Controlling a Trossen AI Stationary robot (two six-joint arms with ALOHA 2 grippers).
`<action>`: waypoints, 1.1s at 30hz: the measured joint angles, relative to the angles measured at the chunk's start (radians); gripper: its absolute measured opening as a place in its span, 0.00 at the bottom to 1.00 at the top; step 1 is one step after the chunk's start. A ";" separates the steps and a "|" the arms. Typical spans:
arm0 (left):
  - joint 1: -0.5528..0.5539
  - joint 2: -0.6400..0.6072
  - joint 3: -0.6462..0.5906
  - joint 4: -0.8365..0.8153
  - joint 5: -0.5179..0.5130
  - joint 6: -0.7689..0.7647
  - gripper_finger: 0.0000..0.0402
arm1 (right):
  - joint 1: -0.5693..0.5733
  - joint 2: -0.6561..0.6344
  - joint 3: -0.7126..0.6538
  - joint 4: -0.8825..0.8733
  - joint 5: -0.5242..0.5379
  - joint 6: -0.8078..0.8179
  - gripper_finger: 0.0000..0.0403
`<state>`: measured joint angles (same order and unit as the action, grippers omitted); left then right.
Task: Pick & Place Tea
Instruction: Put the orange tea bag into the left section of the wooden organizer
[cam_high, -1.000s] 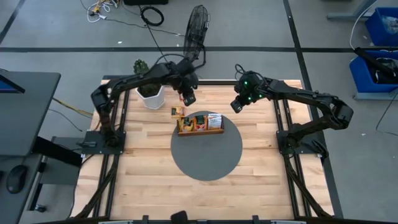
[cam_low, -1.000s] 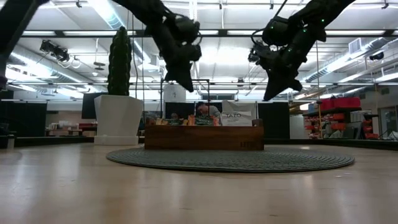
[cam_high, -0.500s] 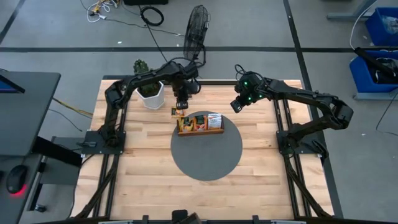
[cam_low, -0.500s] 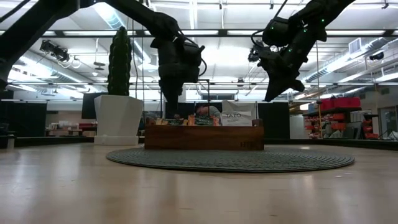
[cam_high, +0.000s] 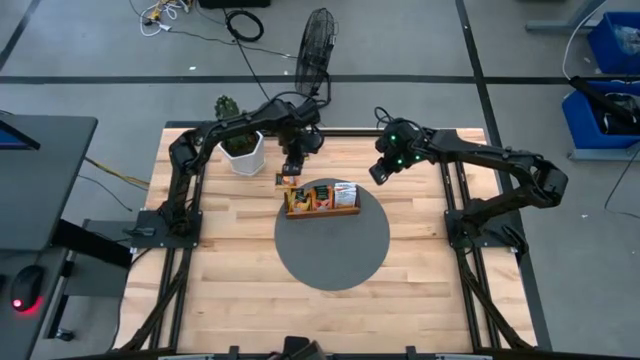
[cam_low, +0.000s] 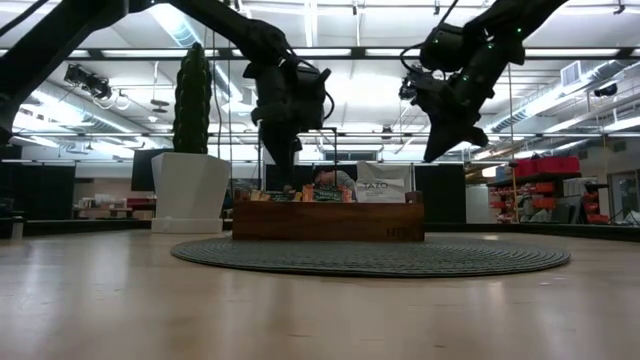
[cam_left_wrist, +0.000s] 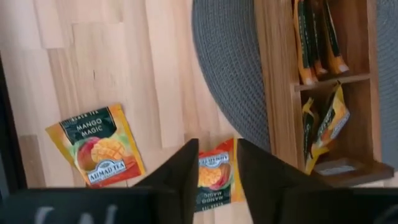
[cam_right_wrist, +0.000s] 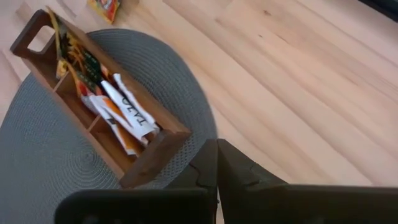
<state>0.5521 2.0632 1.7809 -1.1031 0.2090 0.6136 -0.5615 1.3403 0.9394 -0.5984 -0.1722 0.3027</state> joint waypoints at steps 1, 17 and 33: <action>0.002 0.000 0.000 -0.007 0.000 0.004 0.30 | 0.004 0.000 0.000 0.001 0.000 0.000 0.01; 0.023 0.001 -0.105 0.006 -0.057 0.061 0.41 | 0.023 0.000 0.000 0.036 -0.002 -0.049 0.01; 0.028 0.000 -0.235 0.097 -0.084 0.113 0.41 | 0.023 0.000 0.000 0.038 -0.027 -0.080 0.01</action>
<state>0.5800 2.0636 1.5455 -1.0065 0.1247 0.7262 -0.5385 1.3407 0.9394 -0.5600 -0.1991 0.2223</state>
